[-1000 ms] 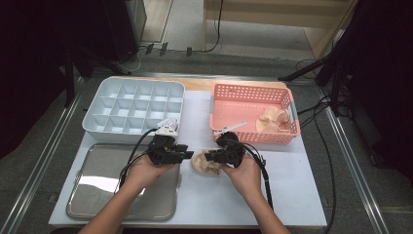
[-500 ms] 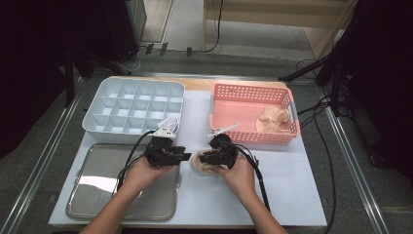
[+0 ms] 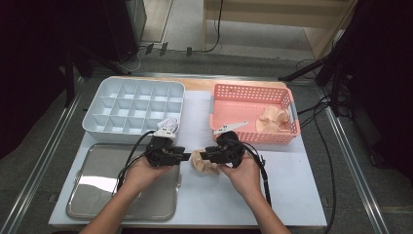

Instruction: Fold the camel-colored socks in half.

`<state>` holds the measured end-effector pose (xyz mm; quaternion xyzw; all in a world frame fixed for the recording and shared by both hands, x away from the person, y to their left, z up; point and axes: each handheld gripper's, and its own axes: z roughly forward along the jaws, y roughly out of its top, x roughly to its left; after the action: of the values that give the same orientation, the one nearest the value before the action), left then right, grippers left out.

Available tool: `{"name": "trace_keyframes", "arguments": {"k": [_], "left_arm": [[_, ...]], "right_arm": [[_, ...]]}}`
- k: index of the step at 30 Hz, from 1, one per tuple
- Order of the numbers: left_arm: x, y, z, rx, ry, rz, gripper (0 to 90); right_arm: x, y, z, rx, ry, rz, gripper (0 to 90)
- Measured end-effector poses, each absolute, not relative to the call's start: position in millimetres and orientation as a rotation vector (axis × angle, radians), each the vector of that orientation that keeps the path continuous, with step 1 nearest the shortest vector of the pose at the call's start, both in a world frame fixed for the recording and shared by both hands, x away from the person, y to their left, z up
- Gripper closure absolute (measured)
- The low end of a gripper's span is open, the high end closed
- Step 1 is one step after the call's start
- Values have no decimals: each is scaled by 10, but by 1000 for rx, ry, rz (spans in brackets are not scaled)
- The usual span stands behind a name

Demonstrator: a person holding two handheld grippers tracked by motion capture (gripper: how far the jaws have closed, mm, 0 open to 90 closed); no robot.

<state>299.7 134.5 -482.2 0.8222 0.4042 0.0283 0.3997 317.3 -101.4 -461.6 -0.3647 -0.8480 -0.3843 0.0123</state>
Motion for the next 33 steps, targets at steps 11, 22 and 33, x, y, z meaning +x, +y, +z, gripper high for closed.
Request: {"name": "trace_keyframes", "arguments": {"k": [11, 22, 33], "left_arm": [[3013, 1282, -4842, 2082, 1010, 47, 650], [3069, 1287, -4886, 2101, 1037, 50, 670], [3057, 1288, -4860, 2084, 1026, 36, 668]], "right_arm": [[3127, -1111, -4582, -1162, -2643, -1193, 664], [3055, -967, -4797, -1122, -2749, -1079, 620], [3066, -1012, -4750, -1164, -2748, -1095, 839]]}}
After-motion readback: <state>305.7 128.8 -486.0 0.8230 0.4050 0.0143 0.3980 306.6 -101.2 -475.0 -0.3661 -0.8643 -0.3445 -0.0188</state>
